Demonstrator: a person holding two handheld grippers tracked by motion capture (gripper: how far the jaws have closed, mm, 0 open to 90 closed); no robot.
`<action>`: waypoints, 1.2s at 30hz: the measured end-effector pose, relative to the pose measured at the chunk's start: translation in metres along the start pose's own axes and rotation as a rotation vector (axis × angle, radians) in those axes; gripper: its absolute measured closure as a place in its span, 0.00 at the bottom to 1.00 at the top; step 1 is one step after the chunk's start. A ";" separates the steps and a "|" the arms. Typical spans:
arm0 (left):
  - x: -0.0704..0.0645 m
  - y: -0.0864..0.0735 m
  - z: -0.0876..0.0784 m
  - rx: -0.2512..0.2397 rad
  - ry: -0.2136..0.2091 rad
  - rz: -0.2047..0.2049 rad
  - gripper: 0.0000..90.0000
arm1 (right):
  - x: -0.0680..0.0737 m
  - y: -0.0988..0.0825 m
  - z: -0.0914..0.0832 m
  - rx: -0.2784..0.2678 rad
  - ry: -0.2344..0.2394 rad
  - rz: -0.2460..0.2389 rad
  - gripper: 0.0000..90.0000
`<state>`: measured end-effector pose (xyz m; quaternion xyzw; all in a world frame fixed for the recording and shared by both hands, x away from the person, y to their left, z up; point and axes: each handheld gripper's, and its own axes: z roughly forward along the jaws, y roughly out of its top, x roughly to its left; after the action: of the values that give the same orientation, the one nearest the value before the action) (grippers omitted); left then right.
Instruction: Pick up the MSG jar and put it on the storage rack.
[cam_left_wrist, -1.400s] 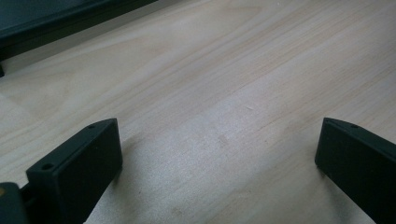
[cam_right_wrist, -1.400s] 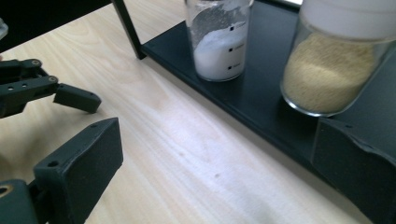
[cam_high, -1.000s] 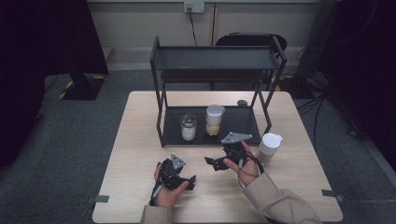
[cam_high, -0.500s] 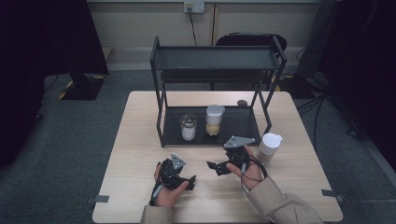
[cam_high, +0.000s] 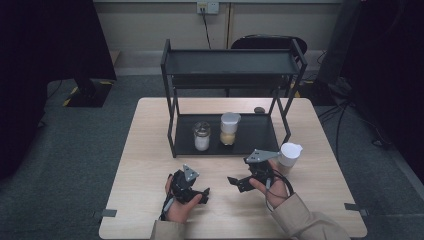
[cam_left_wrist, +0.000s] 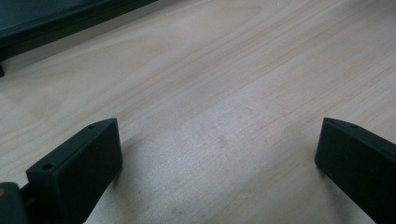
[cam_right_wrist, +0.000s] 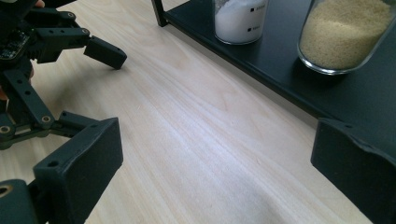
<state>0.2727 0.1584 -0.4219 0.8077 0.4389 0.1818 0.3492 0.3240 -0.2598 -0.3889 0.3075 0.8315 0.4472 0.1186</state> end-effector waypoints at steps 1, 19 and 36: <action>0.000 0.000 0.000 0.000 0.000 0.000 0.00 | 0.000 -0.001 -0.001 0.001 -0.001 -0.001 0.01; 0.000 0.000 0.000 0.000 0.000 0.000 0.00 | -0.002 -0.013 -0.013 0.017 0.026 -0.030 0.01; 0.000 0.000 0.000 -0.001 0.000 0.000 0.00 | -0.007 -0.027 -0.026 0.043 0.041 -0.058 0.01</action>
<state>0.2726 0.1584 -0.4220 0.8075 0.4390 0.1819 0.3494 0.3060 -0.2926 -0.3970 0.2765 0.8518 0.4317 0.1077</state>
